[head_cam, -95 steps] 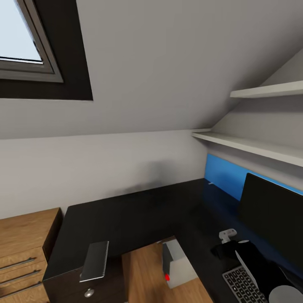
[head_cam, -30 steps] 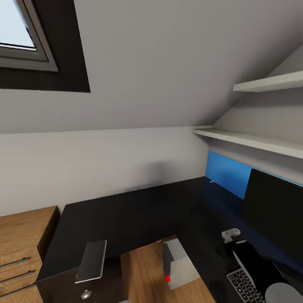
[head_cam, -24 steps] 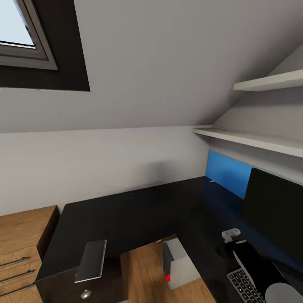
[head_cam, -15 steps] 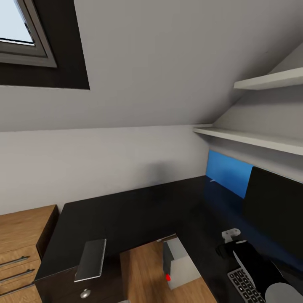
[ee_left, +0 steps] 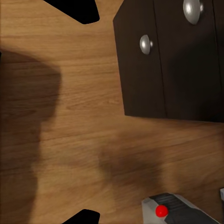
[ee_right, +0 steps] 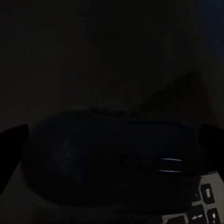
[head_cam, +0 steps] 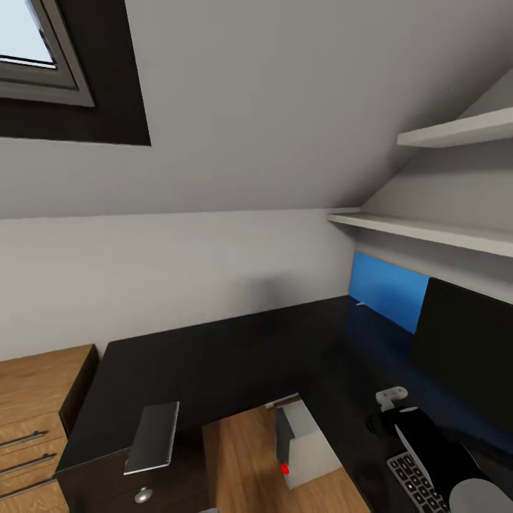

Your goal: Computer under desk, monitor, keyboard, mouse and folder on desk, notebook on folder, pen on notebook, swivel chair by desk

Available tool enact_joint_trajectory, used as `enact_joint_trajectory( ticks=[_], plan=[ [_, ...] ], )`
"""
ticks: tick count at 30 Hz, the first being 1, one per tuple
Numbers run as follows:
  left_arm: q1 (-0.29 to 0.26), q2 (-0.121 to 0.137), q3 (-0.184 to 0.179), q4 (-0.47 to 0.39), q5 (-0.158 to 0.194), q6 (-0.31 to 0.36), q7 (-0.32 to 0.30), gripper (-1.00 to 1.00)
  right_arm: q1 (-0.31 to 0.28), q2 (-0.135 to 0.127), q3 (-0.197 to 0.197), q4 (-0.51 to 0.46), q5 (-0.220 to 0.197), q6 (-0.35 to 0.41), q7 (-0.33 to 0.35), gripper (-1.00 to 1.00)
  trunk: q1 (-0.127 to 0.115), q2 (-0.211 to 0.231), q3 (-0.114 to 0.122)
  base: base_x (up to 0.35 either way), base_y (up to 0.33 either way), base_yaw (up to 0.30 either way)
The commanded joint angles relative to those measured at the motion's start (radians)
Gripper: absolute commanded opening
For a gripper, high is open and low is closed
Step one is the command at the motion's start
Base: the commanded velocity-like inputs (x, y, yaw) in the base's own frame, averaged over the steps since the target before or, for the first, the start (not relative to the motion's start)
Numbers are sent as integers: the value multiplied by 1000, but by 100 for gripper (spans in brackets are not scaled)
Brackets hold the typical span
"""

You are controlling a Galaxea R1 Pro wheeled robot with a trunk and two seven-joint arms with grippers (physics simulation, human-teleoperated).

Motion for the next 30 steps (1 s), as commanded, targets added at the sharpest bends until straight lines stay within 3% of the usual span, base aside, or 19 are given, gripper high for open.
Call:
enact_joint_trajectory(
  ticks=[1, 12, 28, 30],
  plan=[
    [-1, 1, -7, -1, 10, -3, 7, 100, -1, -1, 2, -2, 11, 5, 6, -100, 4, -8, -5, 0, 0, 0],
    [-1, 1, -7, -1, 10, -3, 7, 100, -1, -1, 2, -2, 12, 4, 5, -100, 46, -85, -39, 0, 0, 0],
    [-1, 2, -5, 0, 8, -5, 6, 100, -1, -1, 3, -1, 12, 1, 4, -100, 46, -85, -39, 0, 0, 0],
    [-1, 2, -5, 1, 8, -5, 6, 100, -1, -4, 6, 2, 18, -41, 7, -100, 46, -85, -39, 0, 0, 0]
  ],
)
